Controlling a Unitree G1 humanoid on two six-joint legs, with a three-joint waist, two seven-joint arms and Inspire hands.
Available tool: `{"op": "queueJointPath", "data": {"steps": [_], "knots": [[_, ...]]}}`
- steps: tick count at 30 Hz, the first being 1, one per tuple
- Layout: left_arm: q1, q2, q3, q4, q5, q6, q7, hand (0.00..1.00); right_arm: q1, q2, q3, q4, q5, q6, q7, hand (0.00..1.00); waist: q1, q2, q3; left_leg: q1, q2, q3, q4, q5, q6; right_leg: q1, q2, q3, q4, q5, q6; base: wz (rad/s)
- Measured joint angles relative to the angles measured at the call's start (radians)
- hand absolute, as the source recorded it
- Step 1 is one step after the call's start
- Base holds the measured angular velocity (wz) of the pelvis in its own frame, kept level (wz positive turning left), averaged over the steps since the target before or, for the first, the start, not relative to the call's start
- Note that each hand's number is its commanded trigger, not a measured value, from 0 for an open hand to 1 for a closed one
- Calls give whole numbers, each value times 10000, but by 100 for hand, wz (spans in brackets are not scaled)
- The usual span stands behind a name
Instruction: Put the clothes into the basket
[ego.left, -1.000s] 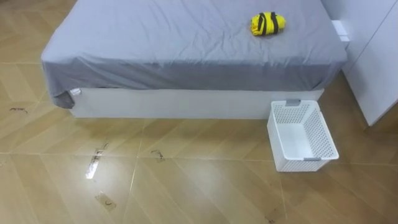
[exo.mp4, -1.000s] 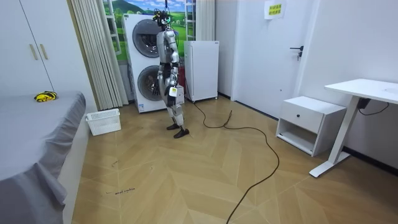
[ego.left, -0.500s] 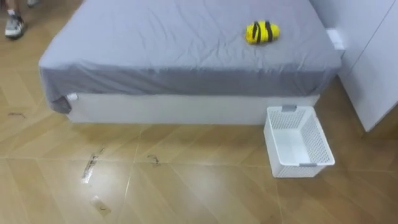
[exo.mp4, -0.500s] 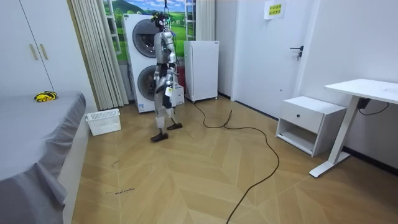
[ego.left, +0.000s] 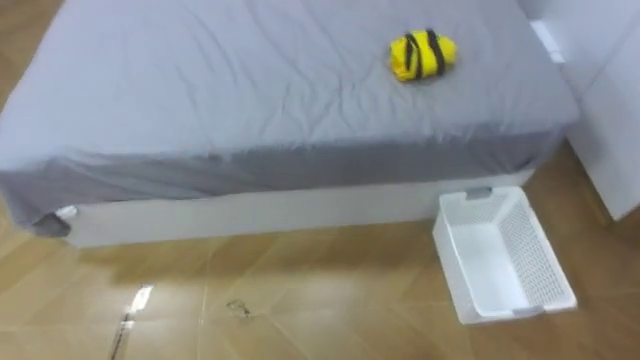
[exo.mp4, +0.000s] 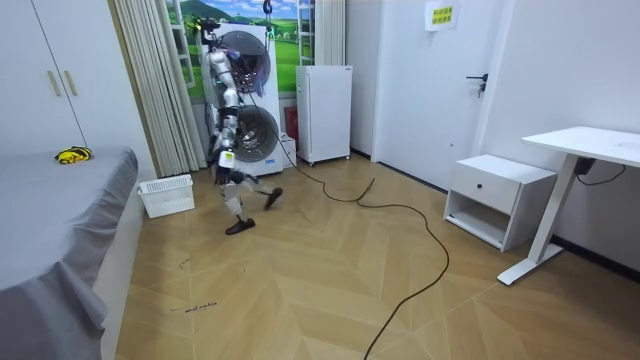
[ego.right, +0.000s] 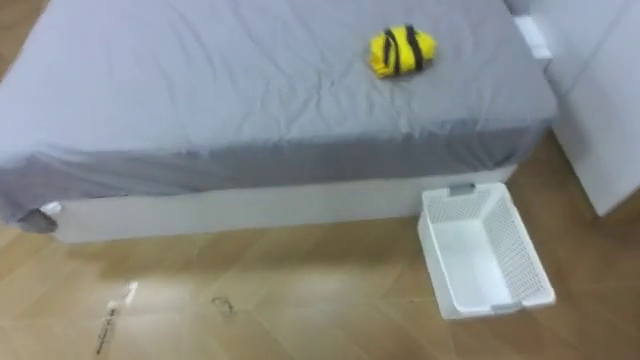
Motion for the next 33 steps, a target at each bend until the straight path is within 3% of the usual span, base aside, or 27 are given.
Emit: {"op": "queueJointPath", "data": {"steps": [1, 2, 3, 4, 5, 6, 7, 8, 9, 11, 12, 13, 14, 15, 16, 17, 18, 19, 21, 22, 23, 25, 27, 29, 30, 31, 33], "knots": [[-101, -23, -23, -5, 311, -4, 10, 0, -8, 0, 17, -559, -10, 1, -66, 0, 10, 235, 40, 550, 56, -479, -472, 6, -23, -836, 398, -274, -35, -655, -254, -38], [-85, -18, -38, -9, 320, -8, 9, 0, -16, 18, 23, -850, -12, 6, -91, 0, -2, 338, 41, 799, 113, -622, -670, -10, -51, -1235, 612, -409, -259, -864, -334, -11], [-59, -7, -76, 2, 423, -2, -1, 0, -24, 63, 22, -1445, -39, 12, -182, 0, -77, 492, 51, 1245, 143, -1207, -969, -49, -104, -1868, 1036, -786, -1188, -1059, -362, 21], [-85, -6, -194, -13, 490, 4, -9, 0, -50, 69, 20, -1902, -35, 14, -273, 0, -228, 527, 53, 1781, 141, -1652, -1329, -108, -124, -2382, 1382, -923, -2615, -1027, -366, 37], [-76, 13, -353, -47, 486, 11, -9, 0, -61, 70, 20, -2082, -28, 14, -333, 0, -317, 594, 76, 2040, 147, -1794, -1484, -149, -152, -2557, 1479, -955, -3482, -913, -380, 61], [-29, 72, -714, -109, 488, 36, -35, 0, -39, 63, 20, -2403, 24, 10, -499, 0, -405, 547, 23, 2541, 161, -2001, -1851, -238, -207, -2666, 1585, -905, -5253, -333, -378, 56], [-11, 70, -858, -156, 490, 52, -59, 0, -33, 42, 19, -2567, 59, -1, -587, 0, -416, 545, 31, 2833, 201, -2088, -1995, -319, -258, -2748, 1559, -956, -5803, 385, -492, 76], [83, 59, -990, -179, 498, 60, -113, 0, -20, 46, -5, -2809, 169, -73, -752, 0, -457, 590, -10, 3272, 378, -2203, -2031, -536, -404, -2723, 1606, -978, -6539, 1504, -641, 64], [234, 79, -1016, -156, 500, 63, -130, 0, -34, 76, -7, -3193, 198, -151, -919, 0, -452, 573, -199, 3410, 553, -2199, -1972, -765, -664, -2556, 1789, -986, -6533, 1955, -1044, 54], [394, 75, -974, -78, 494, 69, -161, 0, -249, 38, -31, -3839, 175, -461, -1100, 0, -242, 792, -179, 3664, 870, -2031, -1950, -789, -1115, -2340, 1982, -1316, -6045, 1662, -1368, 14], [491, 84, -919, -27, 493, 71, -230, 0, -456, 24, -115, -4108, 206, -573, -1199, 0, -223, 920, -89, 3923, 1045, -2030, -2052, -604, -1436, -2278, 2015, -1415, -5604, 1453, -1473, 15], [536, 87, -928, -18, 491, 72, -250, 0, -530, 8, -166, -4281, 267, -581, -1271, 0, -277, 943, -15, 4107, 1078, -2112, -2161, -452, -1590, -2354, 1939, -1433, -5076, 1278, -1544, 34], [650, 67, -881, -63, 498, 73, -302, 0, -686, -7, -201, -4655, 323, -581, -1429, 0, -367, 851, 221, 4591, 1124, -2411, -2274, -216, -1564, -3012, 1733, -1650, -3594, 813, -1473, 27], [1014, 230, -717, -286, 490, 52, -342, 0, -594, 80, -193, -5113, 229, -559, -1436, 0, -320, 824, -16, 4652, 1165, -2481, -1961, -373, -1682, -3094, 1912, -1551, -4509, 1041, -1354, 17], [1188, 366, -723, -368, 489, 81, -349, 0, -531, 113, -149, -5325, 173, -563, -1420, 0, -305, 661, -32, 4586, 1105, -2389, -1594, -564, -1766, -3019, 1936, -1603, -4946, 1115, -1750, 4], [1376, 337, -717, -392, 490, 243, -328, 0, -499, -10, -153, -5441, 174, -553, -1421, 0, -353, 926, -57, 4424, 1357, -2322, -682, -793, -1716, -2787, 2177, -1699, -4689, 680, -1754, 10], [1475, 336, -697, -429, 496, 287, -322, 0, -380, -4, -156, -5702, 154, -536, -1534, 0, -429, 939, -48, 4060, 1500, -2230, 355, -551, -1858, -2532, 2285, -1694, -4680, 388, -1759, 15], [1551, 325, -699, -443, 496, 302, -313, 0, -323, 13, -138, -5909, 55, -547, -1533, 0, -583, 886, -47, 3691, 1580, -2061, 1280, -10, -2055, -2280, 2337, -1633, -4755, 166, -1804, 10], [1628, 298, -594, -455, 491, 331, -288, 0, -319, 14, -154, -6040, -49, -551, -1563, 0, -707, 865, -43, 3234, 1630, -2025, 2368, 740, -2127, -1744, 2428, -1585, -5193, 88, -1890, -3], [1586, 301, -578, -464, 482, 328, -255, 0, -339, 7, -162, -6056, -39, -551, -1582, 0, -837, 835, -35, 2986, 1638, -2017, 2657, 679, -2113, -1572, 2422, -1581, -5341, 72, -1890, 0], [1477, 343, -521, -504, 485, 324, -185, 0, -331, -25, -173, -6128, -45, -551, -1678, 0, -923, 693, 33, 2530, 1534, -1963, 2882, 525, -1897, -1264, 2384, -1492, -5619, 43, -1866, -5], [1440, 343, -516, -678, 484, 282, -105, 0, -258, -50, -189, -6330, -39, -551, -1886, 0, -894, 505, 65, 1609, 1534, -1404, 2606, -144, -1769, -674, 2396, -1198, -6147, 35, -1852, -26], [1477, 355, -430, -760, 471, 212, -51, 0, -145, -57, -181, -6683, -38, -550, -1982, 0, -815, 419, 19, 946, 1524, -1227, 1987, -341, -1735, -386, 2397, -951, -6427, 28, -1834, -44], [1528, 334, -407, -816, 467, 187, 56, 0, -149, -76, -189, -7015, -43, -551, -2240, 0, -784, 334, -24, 500, 1369, -1201, 741, -287, -1702, -137, 2385, -608, -6654, 11, -1769, -52], [1537, 310, -395, -934, 475, 132, 120, 0, -133, -142, -181, -7271, -59, -552, -2371, 0, -715, 294, -43, 351, 1260, -1205, -286, -37, -1691, -30, 2379, -368, -6729, 10, -1714, -61], [1559, 279, -388, -955, 476, 57, 135, 0, -103, -193, -165, -7442, -148, -552, -2455, 0, -569, 283, -124, 308, 1176, -1236, -773, 863, -1519, 99, 2376, -186, -6850, 3, -1633, -62], [1599, 277, -392, -949, 476, 37, 102, 0, -7, -212, -157, -7645, -466, -556, -2617, 0, -560, 300, -307, 646, 1092, -1254, -1124, 1102, -1357, 389, 2382, 7, -7209, 36, -1529, -37]]}}
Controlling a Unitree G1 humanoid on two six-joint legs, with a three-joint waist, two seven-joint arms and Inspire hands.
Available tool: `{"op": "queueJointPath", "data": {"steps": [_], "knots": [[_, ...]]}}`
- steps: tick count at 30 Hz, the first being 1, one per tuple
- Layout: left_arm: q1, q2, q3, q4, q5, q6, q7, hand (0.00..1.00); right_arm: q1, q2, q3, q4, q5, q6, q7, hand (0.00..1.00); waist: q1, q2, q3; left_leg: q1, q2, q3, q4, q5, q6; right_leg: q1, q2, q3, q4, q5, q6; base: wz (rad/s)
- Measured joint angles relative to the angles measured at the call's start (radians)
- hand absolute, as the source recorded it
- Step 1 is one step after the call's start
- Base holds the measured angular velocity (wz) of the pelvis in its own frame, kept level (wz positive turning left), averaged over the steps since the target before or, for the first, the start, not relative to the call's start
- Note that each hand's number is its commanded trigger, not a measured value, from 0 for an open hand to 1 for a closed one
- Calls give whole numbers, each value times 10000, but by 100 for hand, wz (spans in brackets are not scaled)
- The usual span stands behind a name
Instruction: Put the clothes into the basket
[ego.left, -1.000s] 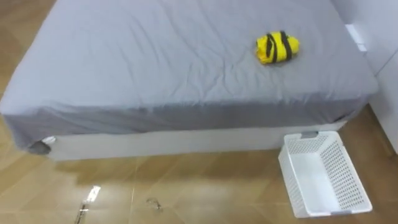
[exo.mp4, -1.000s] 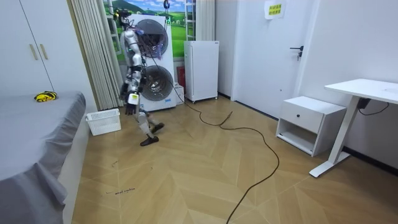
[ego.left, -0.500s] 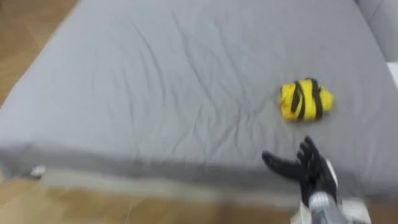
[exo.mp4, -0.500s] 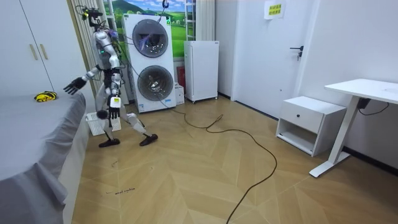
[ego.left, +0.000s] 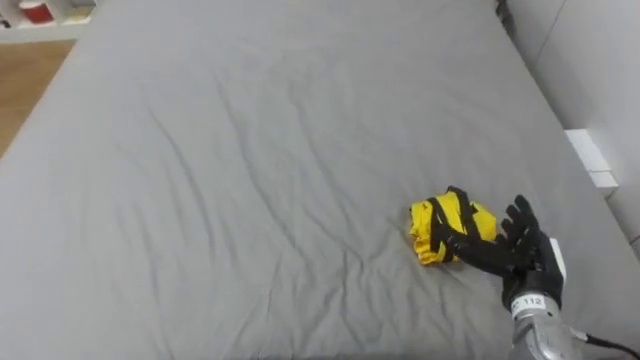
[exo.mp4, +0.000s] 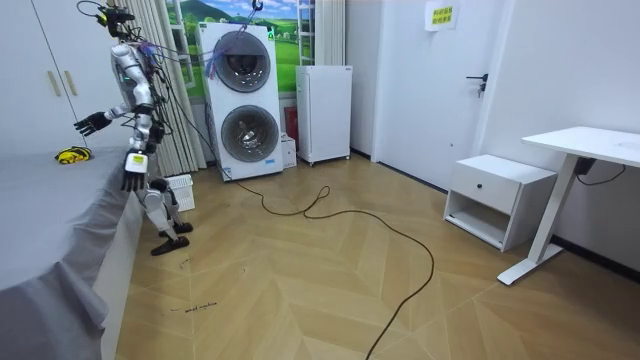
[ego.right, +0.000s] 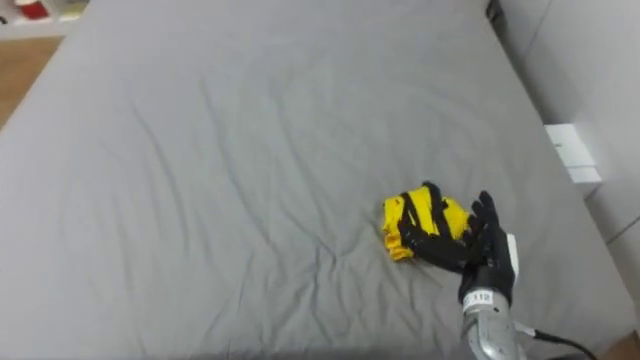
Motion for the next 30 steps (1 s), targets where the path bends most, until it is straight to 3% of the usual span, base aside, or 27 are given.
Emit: {"op": "queueJointPath", "data": {"steps": [4, 8, 11, 13, 14, 16, 19, 25, 30], "knots": [[24, 29, -5, 147, -1, 28, -204, 0, -12, -56, -264, -152, -905, -3, -386, 0, -24, -67, 68, 696, -221, -11, -735, 15, 19, 614, -59, 28, -610, 45, 122, -12], [41, 23, -6, 156, 20, 96, -366, 0, -221, -63, -434, -628, -1701, -2, -849, 0, 13, 11, 129, 754, -244, -52, -1044, 17, 23, 627, -68, -152, -674, 45, 142, 1], [32, 23, -5, 255, 23, 246, -413, 0, -755, -228, -447, -668, -1977, -7, -1136, 0, 11, 38, 190, 747, -274, -401, -1182, 23, 16, 606, -84, -512, -685, 44, 143, 12], [33, 32, 4, 334, 21, 332, -417, 0, -1198, -441, -509, -655, -1983, -6, -1424, 0, 17, 28, 294, 713, -292, -644, -1194, 30, 4, 621, -91, -675, -700, 43, 144, 22], [35, 40, 21, 357, 22, 381, -423, 0, -1284, -517, -529, -615, -1985, -8, -1458, 0, 15, 19, 304, 689, -300, -687, -1194, 32, 0, 624, -105, -790, -725, 41, 148, 24], [45, 64, 83, 380, 23, 629, -454, 0, -1717, -747, -714, -16, -1980, 13, -1505, 0, 7, -29, 314, 514, -370, -879, -1183, 50, 3, 622, -168, -1152, -881, 27, 174, 29], [37, 74, 188, 349, 175, 917, -589, 0, -2086, -885, -784, 902, -1899, 222, -1395, 0, 164, -36, 321, 344, -437, -913, -1178, 139, 46, 568, -234, -1251, -1010, 20, 185, 16], [-455, 204, 189, 322, 1102, 1108, -713, 0, -3057, -1050, -694, 2385, -2008, 465, -975, 0, 404, -2, 289, -198, -542, -920, -1180, 398, 102, 61, -357, -1425, -939, 18, 190, 9], [-742, 251, 149, 379, 1100, 1332, -827, 0, -3927, -1522, -350, 4035, -2018, 641, -613, 0, 566, -2, 287, -384, -615, -1140, -1154, 472, 149, -14, -442, -1693, -948, 19, 212, 15]]}}
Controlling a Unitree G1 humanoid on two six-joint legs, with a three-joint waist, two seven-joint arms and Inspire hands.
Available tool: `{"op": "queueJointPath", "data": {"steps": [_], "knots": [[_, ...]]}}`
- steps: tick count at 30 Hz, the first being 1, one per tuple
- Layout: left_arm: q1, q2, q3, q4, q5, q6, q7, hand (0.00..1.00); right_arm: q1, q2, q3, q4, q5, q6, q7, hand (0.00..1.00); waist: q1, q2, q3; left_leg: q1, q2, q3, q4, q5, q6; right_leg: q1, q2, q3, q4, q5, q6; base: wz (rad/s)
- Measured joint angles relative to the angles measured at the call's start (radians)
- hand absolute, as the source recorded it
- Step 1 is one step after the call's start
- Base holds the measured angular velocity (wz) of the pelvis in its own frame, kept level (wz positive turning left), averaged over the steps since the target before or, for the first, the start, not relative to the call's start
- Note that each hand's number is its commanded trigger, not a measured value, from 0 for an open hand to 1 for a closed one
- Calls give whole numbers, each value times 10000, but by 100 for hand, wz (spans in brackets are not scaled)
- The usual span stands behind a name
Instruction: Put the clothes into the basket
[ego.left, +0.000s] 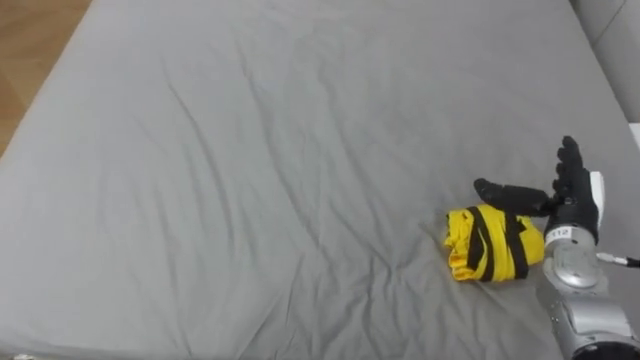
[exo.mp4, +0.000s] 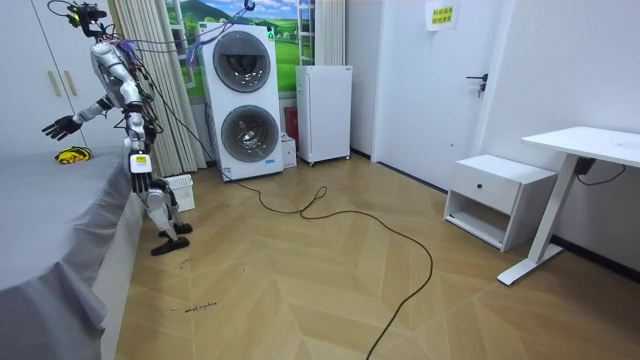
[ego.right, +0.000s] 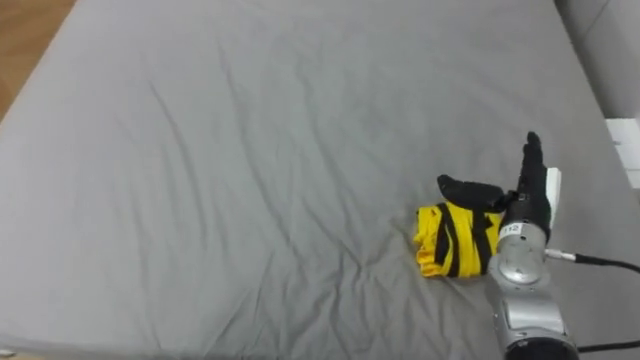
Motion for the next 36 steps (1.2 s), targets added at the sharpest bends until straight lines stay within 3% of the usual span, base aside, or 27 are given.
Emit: {"op": "queueJointPath", "data": {"steps": [5, 9, 18, 22, 36], "knots": [[-357, 136, -96, 79, 4, 78, -202, 0, -812, -45, 87, 1362, -224, 48, 356, 0, 48, -34, 21, -376, 11, -14, 6, 98, 3, -280, -48, -281, 6, 0, 4, 20], [-1067, 288, -666, 258, 7, 178, -238, 0, -1356, -173, 674, 2383, -807, 97, 630, 0, 292, -9, 26, -734, 33, -14, 19, 124, -3, -642, -67, -444, 147, 1, 3, 11], [-2494, 292, -972, 1206, -5, 268, -569, 0, -2518, -551, 709, 4154, -1628, 135, 572, 0, 626, 271, 202, -1710, -4, -86, 291, 191, 86, -1459, -170, -689, 337, 23, 31, 9], [-2954, 276, -1184, 1261, -12, 452, -621, 0, -2915, -778, 733, 4664, -1792, 174, 493, 0, 770, 307, 226, -2115, -3, 24, 314, 243, 124, -1905, -213, -703, 481, 24, 32, 2], [-3383, 260, -1748, 1010, -102, 701, -570, 0, -3580, -1419, 715, 5454, -3670, 440, -59, 0, 741, 437, 266, -2644, -85, 13, 310, 483, 181, -2397, -322, -891, 591, 28, 40, 6]]}}
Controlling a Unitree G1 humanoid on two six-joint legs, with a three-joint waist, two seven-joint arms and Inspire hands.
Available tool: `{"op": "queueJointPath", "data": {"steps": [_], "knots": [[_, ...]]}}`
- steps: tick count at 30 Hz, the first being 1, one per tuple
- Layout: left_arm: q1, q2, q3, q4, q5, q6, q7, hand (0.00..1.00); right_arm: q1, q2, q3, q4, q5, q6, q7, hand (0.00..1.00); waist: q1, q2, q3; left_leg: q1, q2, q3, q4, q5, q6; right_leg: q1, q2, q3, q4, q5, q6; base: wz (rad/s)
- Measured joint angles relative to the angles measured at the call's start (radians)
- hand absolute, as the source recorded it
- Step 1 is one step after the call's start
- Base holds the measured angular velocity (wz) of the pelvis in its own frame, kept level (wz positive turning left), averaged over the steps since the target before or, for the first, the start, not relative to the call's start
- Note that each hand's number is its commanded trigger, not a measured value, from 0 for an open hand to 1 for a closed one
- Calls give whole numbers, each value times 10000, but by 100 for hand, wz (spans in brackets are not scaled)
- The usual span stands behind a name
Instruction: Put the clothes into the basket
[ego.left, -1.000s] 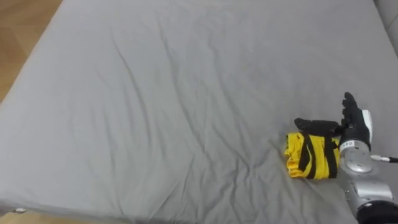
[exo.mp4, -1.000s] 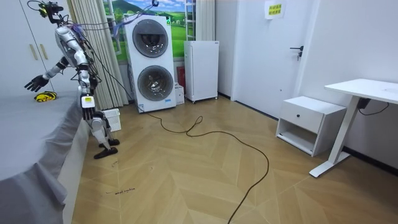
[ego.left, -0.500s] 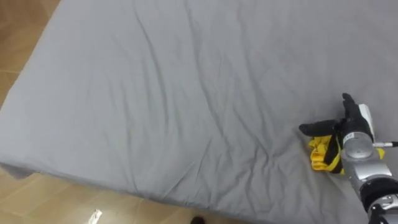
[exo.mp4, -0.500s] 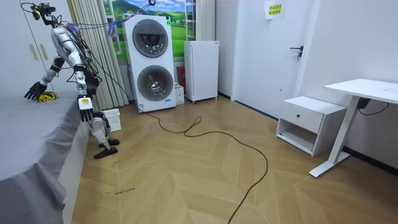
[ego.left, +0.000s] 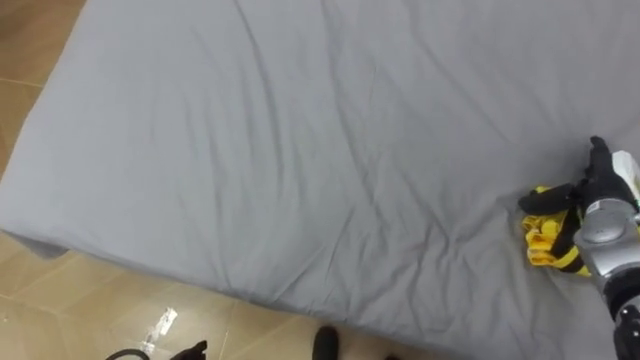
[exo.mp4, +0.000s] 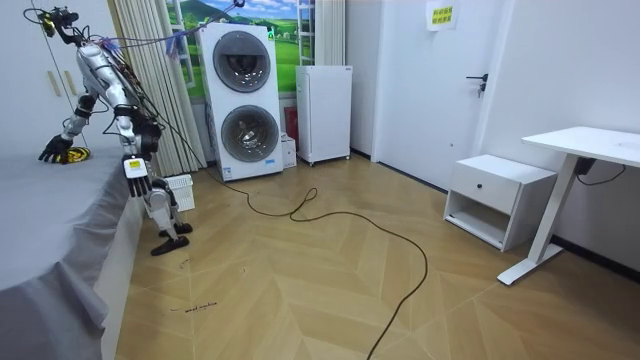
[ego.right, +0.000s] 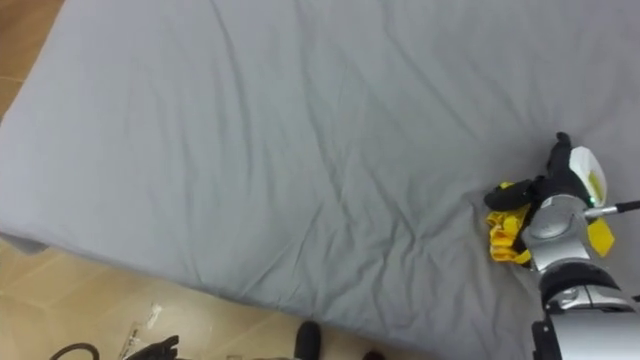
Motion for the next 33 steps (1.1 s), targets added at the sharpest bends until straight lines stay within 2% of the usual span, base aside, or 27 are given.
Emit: {"op": "queueJointPath", "data": {"steps": [7, 8, 10, 13, 17, 20, 24, 26, 28, 32, 33], "knots": [[-273, -26, -13, -5, -8, 204, -1, 0, -20, -173, 0, 187, -50, 20, -2, 0, -24, 25, -7, -100, -63, 36, -22, 106, 67, -149, -89, 9, 159, -1, 4, 2], [-281, -26, -13, -4, -8, 234, -3, 0, -21, -183, 0, 234, -76, 21, 0, 51, -31, 23, -7, -100, -66, 36, -23, 110, 71, -151, -91, 15, 168, 0, 6, 7], [-307, -26, -11, 6, -10, 332, -7, 0, 2, -247, 0, 333, -146, 35, 32, 100, -37, 8, -12, -97, -84, 41, -34, 146, 93, -152, -93, 121, 171, -2, 20, 8], [-362, -23, -2, 113, -5, 354, 3, 0, 14, -265, -36, 331, -149, 151, 185, 100, -80, -42, -19, -88, -69, 285, -87, 220, 131, -166, -110, 139, 167, 0, 29, 3], [-380, -15, -2, 175, -21, 352, 8, 0, 14, -266, -43, 332, -138, 246, 354, 100, -186, -140, -48, -58, -70, 309, -137, 251, 134, -167, -116, 148, 175, 1, 31, 0], [-370, 4, -7, 178, -142, 351, 6, 0, 64, -322, -95, 377, -126, 471, 480, 100, -314, -287, -78, 25, -66, 327, -163, 251, 133, -137, -115, 224, 231, 1, 31, -2], [-391, 68, -18, 178, -200, 320, -20, 0, 263, -339, -98, 461, -124, 728, 737, 100, -619, -381, -122, 111, -57, 340, -195, 250, 134, -105, -115, 306, 259, 6, 37, -5], [-389, 106, -6, 179, -202, 310, -27, 0, 383, -347, -98, 459, -163, 838, 935, 100, -696, -406, -112, 189, -40, 499, -231, 250, 134, -151, -117, 491, 372, 7, 40, -22], [-343, 140, 17, 187, -216, 308, -10, 0, 594, -350, -97, 438, -241, 940, 1171, 100, -702, -462, -111, 341, 10, 844, -299, 250, 135, -250, -127, 828, 552, 4, 45, -44], [-313, 310, 47, 184, -210, 296, -9, 0, 660, -406, -109, 406, -658, 1226, 1358, 100, -986, -484, -120, 286, 24, 981, -299, 250, 135, -432, -115, 1076, 599, 0, 52, -27], [-275, 387, 47, 187, -211, 297, -9, 0, 678, -424, -99, 400, -658, 1270, 1358, 100, -1046, -522, -153, 287, 37, 1077, -296, 250, 135, -498, -111, 1185, 644, 4, 53, -23]]}}
